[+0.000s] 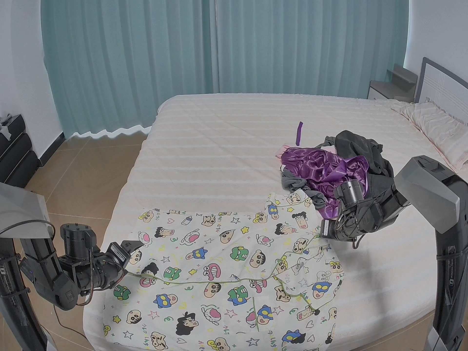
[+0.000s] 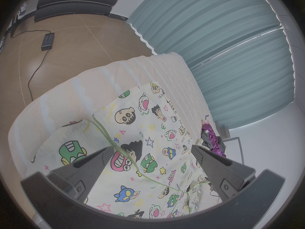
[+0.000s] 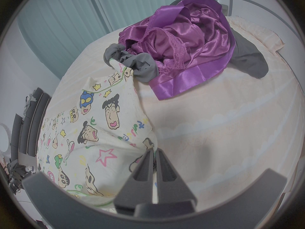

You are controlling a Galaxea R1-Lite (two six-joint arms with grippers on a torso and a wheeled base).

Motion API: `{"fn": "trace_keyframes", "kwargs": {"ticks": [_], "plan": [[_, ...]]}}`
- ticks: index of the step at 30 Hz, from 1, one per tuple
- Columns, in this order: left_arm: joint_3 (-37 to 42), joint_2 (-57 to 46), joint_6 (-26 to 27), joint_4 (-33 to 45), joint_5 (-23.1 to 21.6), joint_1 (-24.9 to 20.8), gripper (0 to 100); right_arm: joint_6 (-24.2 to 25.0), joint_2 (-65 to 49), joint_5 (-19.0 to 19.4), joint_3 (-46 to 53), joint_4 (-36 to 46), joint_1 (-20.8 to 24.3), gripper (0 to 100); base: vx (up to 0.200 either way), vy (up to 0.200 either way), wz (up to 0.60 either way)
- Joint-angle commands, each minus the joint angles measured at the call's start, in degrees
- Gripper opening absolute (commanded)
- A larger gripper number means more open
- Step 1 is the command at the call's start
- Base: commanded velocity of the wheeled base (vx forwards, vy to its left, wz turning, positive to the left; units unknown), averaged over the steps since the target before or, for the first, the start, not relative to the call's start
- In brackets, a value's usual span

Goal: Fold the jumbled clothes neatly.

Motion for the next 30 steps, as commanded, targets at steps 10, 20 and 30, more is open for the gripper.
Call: {"fn": "trace_keyframes", "kwargs": {"ticks": [10, 20, 30], "plan": [[0.0, 0.1, 0.0, 0.0, 0.0, 0.0, 100, 5.0, 0.8, 0.2, -7.5, -1.0, -0.1, 100, 0.0, 0.0, 0.0], [0.1, 0.2, -0.1, 0.0, 0.0, 0.1, 100, 11.5, 14.1, -4.9, -23.4, -0.6, 2.3, 100, 0.0, 0.0, 0.0], [0.1, 0.4, -0.1, 0.0, 0.0, 0.1, 100, 12.9, 17.5, -5.0, -29.8, -0.9, 2.4, 0, 0.0, 0.0, 0.0]]}}
